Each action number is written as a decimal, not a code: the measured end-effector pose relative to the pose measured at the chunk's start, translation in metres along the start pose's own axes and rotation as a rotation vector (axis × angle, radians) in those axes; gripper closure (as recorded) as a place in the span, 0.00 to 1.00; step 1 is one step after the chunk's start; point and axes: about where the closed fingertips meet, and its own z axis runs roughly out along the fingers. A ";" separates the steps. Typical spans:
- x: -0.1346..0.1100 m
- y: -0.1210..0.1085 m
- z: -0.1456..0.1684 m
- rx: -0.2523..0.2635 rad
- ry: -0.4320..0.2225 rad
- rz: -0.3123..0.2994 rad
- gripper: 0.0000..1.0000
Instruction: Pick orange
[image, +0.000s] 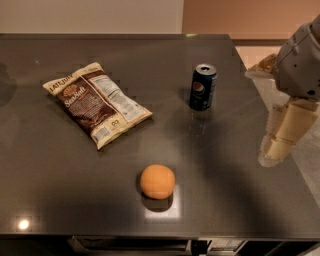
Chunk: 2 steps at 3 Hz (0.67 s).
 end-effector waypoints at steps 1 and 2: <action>-0.020 0.017 0.015 -0.040 -0.057 -0.070 0.00; -0.042 0.034 0.037 -0.065 -0.085 -0.135 0.00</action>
Offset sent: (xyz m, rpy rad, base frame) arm -0.0352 0.0907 -0.0582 0.0750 0.0360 0.2572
